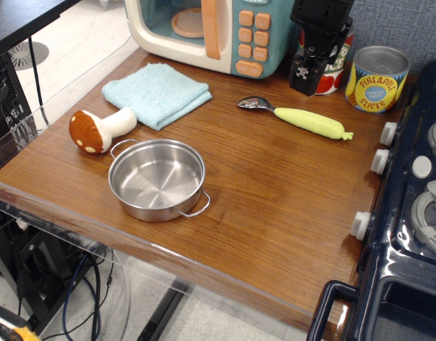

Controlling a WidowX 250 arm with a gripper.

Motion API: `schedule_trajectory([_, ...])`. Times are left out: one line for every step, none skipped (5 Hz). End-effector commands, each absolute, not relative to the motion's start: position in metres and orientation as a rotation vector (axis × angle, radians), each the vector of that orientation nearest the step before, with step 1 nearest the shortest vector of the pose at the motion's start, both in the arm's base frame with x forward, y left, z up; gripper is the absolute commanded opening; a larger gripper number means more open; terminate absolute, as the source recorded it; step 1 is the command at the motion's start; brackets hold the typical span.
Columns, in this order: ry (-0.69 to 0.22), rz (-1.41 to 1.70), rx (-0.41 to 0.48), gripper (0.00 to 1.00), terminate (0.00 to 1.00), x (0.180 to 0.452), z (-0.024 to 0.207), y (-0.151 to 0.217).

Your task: Slide the blue towel to the front right corner of the table.

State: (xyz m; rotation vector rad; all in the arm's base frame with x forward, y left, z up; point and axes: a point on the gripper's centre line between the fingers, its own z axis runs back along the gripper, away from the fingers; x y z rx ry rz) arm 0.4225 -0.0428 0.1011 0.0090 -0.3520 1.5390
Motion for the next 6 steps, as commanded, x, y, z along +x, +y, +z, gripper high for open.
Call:
schedule_trajectory([-0.352,1.539,0.009,1.00,0.00,0.422,0.101,-0.043])
schedule_trajectory([-0.357,1.605,0.019,1.00,0.00,0.416,0.102,-0.014])
schedule_trajectory([-0.354,1.669,0.028,1.00,0.00,0.414,0.102,0.013])
schedule_trajectory([-0.352,1.746,0.029,1.00,0.00,0.414,0.103,0.045])
schedule_trajectory([-0.347,1.887,0.050,1.00,0.00,0.410,0.102,0.082])
schedule_trajectory([-0.336,2.037,0.087,1.00,0.00,0.401,0.096,0.119])
